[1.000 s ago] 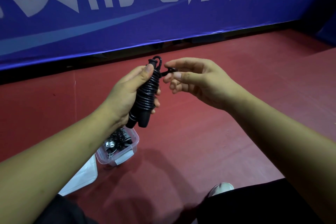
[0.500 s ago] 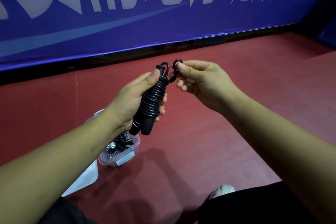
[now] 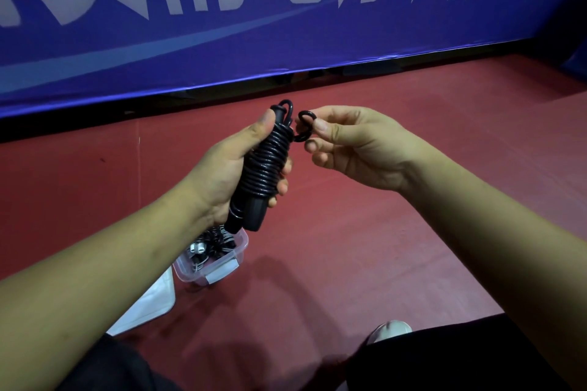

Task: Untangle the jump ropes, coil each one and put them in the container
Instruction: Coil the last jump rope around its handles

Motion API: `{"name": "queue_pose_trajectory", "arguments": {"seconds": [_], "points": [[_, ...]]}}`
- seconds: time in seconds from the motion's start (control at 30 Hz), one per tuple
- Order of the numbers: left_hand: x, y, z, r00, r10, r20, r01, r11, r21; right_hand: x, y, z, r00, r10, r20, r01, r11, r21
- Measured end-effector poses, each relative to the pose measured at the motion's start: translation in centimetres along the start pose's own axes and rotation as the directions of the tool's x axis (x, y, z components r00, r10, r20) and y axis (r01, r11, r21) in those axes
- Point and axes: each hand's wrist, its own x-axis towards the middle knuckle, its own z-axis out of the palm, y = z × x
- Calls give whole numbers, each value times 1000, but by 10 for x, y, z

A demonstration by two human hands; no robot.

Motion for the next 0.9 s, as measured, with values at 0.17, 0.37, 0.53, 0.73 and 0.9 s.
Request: {"name": "queue_pose_trajectory", "arguments": {"seconds": [0.17, 0.37, 0.53, 0.73, 0.9], "points": [[-3, 0, 3, 999, 2, 44, -4, 999, 51, -2, -6, -2, 998, 32, -48, -35, 998, -46], [-6, 0, 7, 999, 18, 46, -24, 989, 145, -2, -9, 0, 995, -22, -99, -4, 968, -252], [-7, -1, 8, 1000, 6, 15, -9, 982, 187, -3, -8, -1, 990, -92, -106, 53, 947, -318], [-6, 3, 9, 1000, -9, 12, 6, 976, 216, -5, -8, 0, 984, -153, -90, 114, 932, -345], [-6, 6, 7, 1000, 3, 17, -7, 970, 241, -5, -10, 3, 976, -194, -101, 127, 878, -461]]}}
